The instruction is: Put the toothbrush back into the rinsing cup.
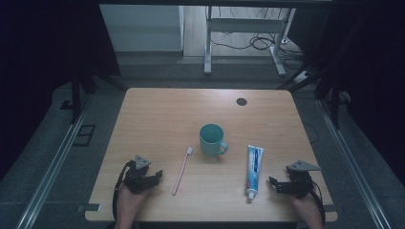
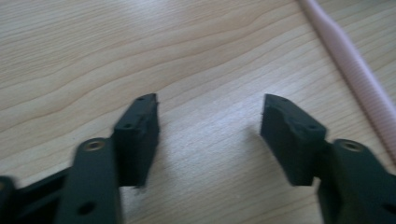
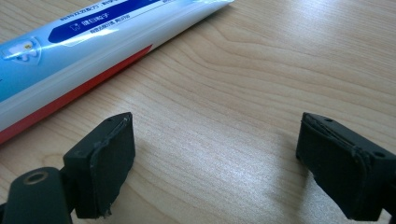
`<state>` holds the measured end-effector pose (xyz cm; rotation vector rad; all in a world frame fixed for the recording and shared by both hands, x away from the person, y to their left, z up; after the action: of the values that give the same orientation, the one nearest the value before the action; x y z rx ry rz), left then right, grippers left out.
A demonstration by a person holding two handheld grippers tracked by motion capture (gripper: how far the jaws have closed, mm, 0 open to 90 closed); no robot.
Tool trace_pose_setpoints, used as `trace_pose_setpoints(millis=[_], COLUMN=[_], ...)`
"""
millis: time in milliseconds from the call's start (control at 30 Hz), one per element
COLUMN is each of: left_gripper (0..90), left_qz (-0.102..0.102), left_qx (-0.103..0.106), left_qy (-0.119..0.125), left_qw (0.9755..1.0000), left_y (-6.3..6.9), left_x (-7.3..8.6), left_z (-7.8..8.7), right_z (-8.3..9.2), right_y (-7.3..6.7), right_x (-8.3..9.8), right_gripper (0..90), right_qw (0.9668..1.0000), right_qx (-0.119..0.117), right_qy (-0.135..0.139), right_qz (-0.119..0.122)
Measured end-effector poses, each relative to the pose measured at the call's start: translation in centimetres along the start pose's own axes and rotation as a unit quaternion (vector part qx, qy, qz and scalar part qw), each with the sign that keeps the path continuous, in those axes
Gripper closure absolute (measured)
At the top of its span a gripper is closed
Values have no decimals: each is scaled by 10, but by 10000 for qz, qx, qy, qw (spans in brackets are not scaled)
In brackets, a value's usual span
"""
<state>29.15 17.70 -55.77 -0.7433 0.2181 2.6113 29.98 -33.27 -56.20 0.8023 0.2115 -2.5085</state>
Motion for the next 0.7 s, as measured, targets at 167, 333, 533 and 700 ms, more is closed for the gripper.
trace_pose_setpoints(millis=[167,333,533,700], left_gripper=[508,649,811,896], left_qz=[-118,-271,-526,-617], left_qx=[151,297,395,477], left_qy=[43,64,90,161], left_qw=[9998,9992,9978,9968], left_y=[4,13,24,31], left_x=[-1,-4,-6,-8], left_z=[4,8,14,19], right_z=[0,0,0,0], right_y=[0,0,0,-1], right_x=[0,0,0,0], right_gripper=[118,118,118,118], right_qw=[10000,10000,10000,10000], right_qx=[-7,-17,-21,-24], right_qy=[5,7,10,4], right_qz=[14,20,32,27])
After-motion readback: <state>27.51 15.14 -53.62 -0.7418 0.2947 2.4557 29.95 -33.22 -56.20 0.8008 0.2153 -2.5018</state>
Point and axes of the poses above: each handheld gripper's, and its own axes: z roughly backward along the jaws, x roughly out of its underside, y roughly to its right, the point moved 3 cm from there along -z, roughly forward along the jaws, and after that the axes turned 11 degrees about -y, right-handed, at the moved point
